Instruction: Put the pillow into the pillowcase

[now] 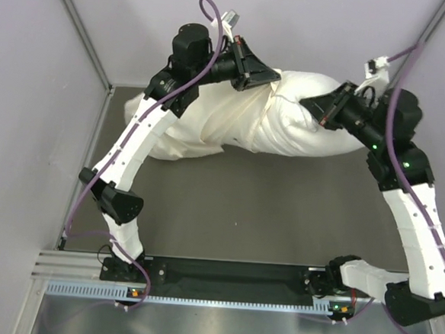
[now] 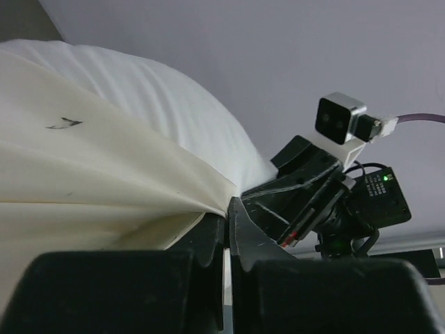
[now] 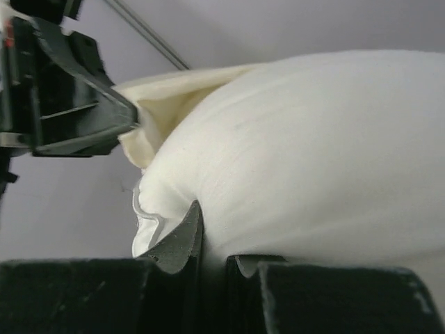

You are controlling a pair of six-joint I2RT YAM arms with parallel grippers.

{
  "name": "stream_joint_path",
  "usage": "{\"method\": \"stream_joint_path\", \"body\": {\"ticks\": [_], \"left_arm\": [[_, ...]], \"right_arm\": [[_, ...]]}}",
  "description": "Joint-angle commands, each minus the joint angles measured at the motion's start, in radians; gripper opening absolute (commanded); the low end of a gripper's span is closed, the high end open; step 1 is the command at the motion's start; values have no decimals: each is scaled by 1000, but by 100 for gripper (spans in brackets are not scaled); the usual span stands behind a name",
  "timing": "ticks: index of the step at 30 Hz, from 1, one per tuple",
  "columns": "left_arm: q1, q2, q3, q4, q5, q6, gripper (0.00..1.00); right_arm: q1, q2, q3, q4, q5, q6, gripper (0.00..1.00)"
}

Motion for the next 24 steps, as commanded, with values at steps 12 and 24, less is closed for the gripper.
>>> {"method": "stream_joint_path", "body": {"ticks": [12, 24], "left_arm": [[30, -127, 23, 330, 124, -64, 0], [50, -127, -23, -21, 29, 195, 11]], "right_arm": [[55, -53, 25, -196, 149, -84, 0], [56, -65, 203, -231, 152, -107, 0]]}}
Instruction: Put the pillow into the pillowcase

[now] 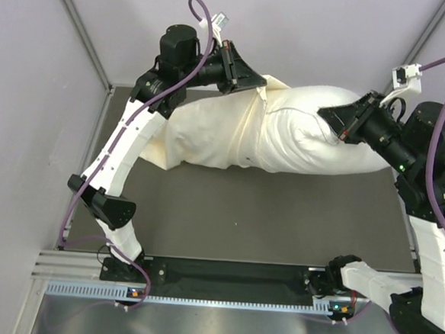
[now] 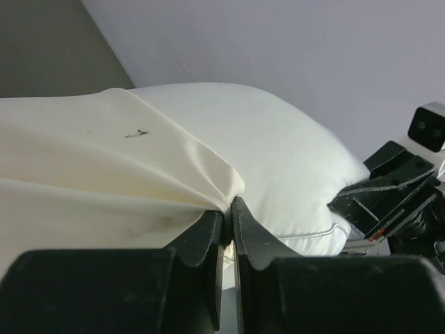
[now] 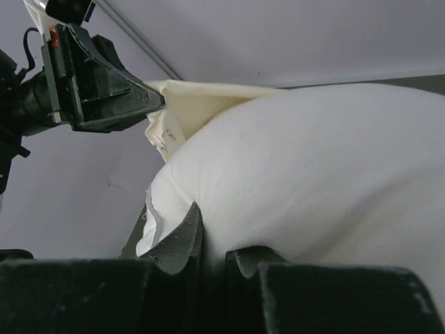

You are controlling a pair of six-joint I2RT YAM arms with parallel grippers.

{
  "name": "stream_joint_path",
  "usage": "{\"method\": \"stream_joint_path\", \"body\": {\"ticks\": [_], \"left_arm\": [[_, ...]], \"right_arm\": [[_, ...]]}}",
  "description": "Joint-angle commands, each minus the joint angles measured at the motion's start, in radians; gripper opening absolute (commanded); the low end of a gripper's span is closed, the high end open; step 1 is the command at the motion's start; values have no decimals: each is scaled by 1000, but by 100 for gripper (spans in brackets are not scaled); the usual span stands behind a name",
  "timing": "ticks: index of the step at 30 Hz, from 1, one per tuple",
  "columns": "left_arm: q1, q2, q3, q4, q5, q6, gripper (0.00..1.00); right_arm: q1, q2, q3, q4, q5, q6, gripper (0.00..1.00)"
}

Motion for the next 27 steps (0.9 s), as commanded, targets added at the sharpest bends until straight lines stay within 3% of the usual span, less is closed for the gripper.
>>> {"method": "stream_joint_path", "body": {"ticks": [1, 2, 6, 9, 13, 20, 21, 24, 27], "left_arm": [[-8, -76, 10, 72, 9, 87, 14], [-8, -86, -8, 65, 1, 126, 18], [-14, -170, -195, 32, -54, 222, 53], [-66, -256, -280, -46, -202, 334, 61], [-192, -403, -465, -126, -491, 417, 65], [-454, -633, -827, -37, -879, 308, 70], [-487, -645, -889, -18, -986, 294, 70], [-553, -636, -988, 57, -1049, 257, 70], [-583, -583, -987, 133, -1079, 268, 74]], "right_arm": [[15, 17, 50, 60, 28, -35, 0], [15, 16, 47, 66, 34, -33, 0], [14, 11, 26, 80, 77, -15, 0], [15, 16, 24, 81, 138, 10, 0], [15, 28, 18, 98, 221, 53, 0], [15, 34, -2, 123, 252, 91, 0], [15, 34, -10, 127, 250, 93, 0], [17, 34, -24, 144, 246, 103, 0], [22, 37, -27, 144, 243, 105, 0]]}}
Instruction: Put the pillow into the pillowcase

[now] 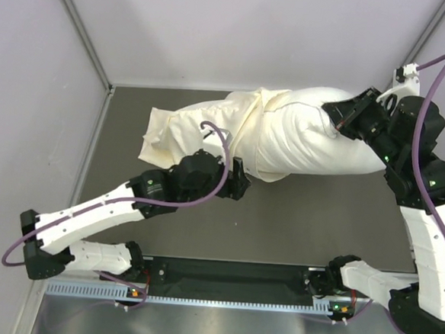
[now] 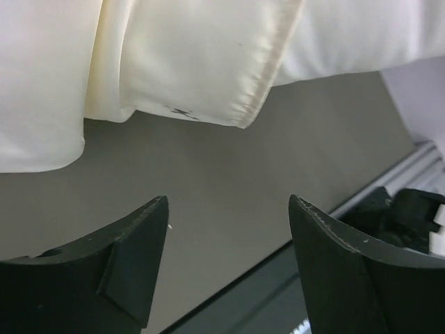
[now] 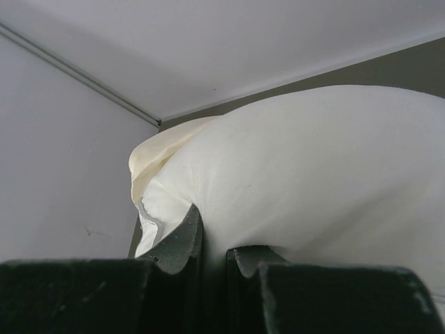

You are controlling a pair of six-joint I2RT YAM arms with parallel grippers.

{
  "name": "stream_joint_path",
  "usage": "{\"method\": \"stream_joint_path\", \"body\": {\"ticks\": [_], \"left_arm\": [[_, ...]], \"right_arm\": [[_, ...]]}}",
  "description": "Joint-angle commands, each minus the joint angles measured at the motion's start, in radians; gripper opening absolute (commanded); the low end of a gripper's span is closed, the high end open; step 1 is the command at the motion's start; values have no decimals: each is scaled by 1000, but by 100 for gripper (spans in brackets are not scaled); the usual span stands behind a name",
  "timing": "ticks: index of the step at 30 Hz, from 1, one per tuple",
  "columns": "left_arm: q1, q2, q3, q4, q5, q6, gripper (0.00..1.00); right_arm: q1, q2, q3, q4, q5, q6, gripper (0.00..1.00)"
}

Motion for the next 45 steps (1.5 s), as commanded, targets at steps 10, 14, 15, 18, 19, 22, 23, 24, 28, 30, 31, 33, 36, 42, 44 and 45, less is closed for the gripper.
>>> {"method": "stream_joint_path", "body": {"ticks": [10, 14, 15, 18, 19, 22, 23, 24, 28, 30, 31, 33, 36, 42, 44, 45], "left_arm": [[-56, 227, 119, 129, -339, 13, 91], [-54, 284, 156, 107, -431, 21, 84], [-56, 305, 164, 121, -457, 27, 82], [-50, 360, 203, 132, -482, 47, 70], [-44, 382, 225, 109, -502, 42, 66], [-39, 457, 309, 17, -522, -2, 35], [-40, 465, 317, 12, -516, -4, 25], [-40, 458, 313, 15, -502, -4, 2], [-40, 392, 280, 111, -280, 40, 0], [-39, 379, 346, 110, -183, 53, 0], [-39, 379, 378, 100, -127, 68, 0], [-40, 379, 484, 86, 16, 80, 0], [-40, 375, 631, 49, 132, 100, 0], [-37, 450, 1004, -35, 288, 120, 0], [-33, 509, 1167, -75, 329, 120, 0], [-19, 517, 1197, -104, 355, 119, 0]], "right_arm": [[17, 0, -3, 123, 42, 3, 0], [17, 0, -6, 129, 34, 8, 0], [20, 1, -9, 134, 34, 6, 0], [22, -5, -20, 139, 34, 11, 0], [23, -6, -22, 139, 36, 12, 0], [22, -6, -23, 142, 36, 12, 0], [22, -6, -23, 140, 36, 8, 0], [22, -8, -26, 140, 42, 6, 0], [25, -6, -40, 145, 37, -1, 0], [25, -3, -55, 154, 33, 2, 0], [27, -2, -57, 160, 33, 3, 0], [28, 1, -51, 160, 36, 3, 0], [28, -2, -39, 151, 53, -6, 0], [71, 16, -63, 145, 51, -8, 0], [100, 23, -53, 142, 48, -20, 0], [128, 24, -42, 126, 34, -32, 0]]}}
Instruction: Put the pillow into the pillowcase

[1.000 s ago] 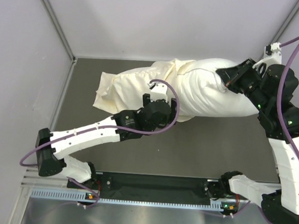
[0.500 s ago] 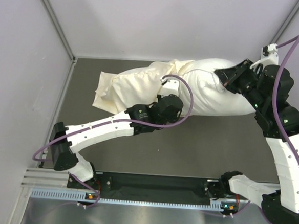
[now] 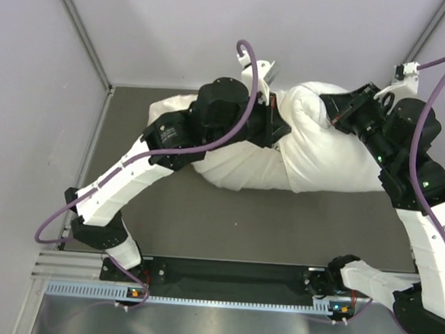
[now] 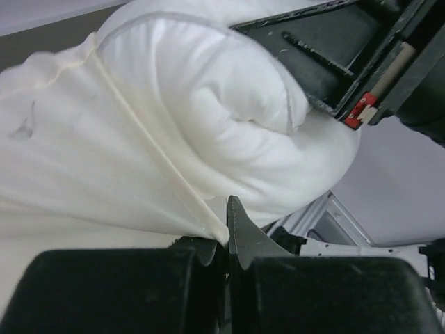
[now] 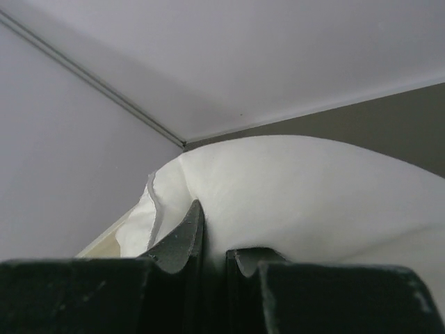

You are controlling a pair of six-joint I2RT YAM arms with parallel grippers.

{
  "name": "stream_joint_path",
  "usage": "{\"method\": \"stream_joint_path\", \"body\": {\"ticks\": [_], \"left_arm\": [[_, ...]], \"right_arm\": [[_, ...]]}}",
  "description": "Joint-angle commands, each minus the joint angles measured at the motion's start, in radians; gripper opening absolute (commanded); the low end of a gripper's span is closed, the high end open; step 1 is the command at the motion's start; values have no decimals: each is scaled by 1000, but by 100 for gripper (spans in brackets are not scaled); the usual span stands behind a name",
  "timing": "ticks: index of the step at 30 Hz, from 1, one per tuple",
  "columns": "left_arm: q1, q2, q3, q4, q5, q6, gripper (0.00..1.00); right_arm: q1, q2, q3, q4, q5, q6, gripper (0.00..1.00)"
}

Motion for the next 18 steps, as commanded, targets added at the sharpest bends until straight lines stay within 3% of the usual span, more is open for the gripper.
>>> {"method": "stream_joint_path", "body": {"ticks": [1, 4, 6, 8, 9, 10, 13, 18], "left_arm": [[0, -2, 218, 153, 215, -9, 0], [109, -77, 115, 170, 266, -48, 0], [253, -162, -33, 194, 328, -87, 0], [341, -223, -135, 199, 395, -117, 0], [402, -237, -162, 196, 411, -112, 0], [425, -251, -184, 191, 424, -111, 0], [453, -307, -270, 196, 459, -95, 0], [455, -393, -365, 162, 438, -60, 0]], "right_arm": [[83, 25, 29, -29, -35, -57, 0], [104, 1, 75, -98, -40, -91, 4], [105, -35, 101, -129, -31, -114, 9], [104, -56, 118, -172, -20, -146, 33], [104, -75, 127, -194, 6, -157, 49], [105, -82, 138, -239, 31, -167, 72], [104, -111, 170, -299, 156, -213, 89], [104, -154, 143, -385, 316, -256, 94]]}}
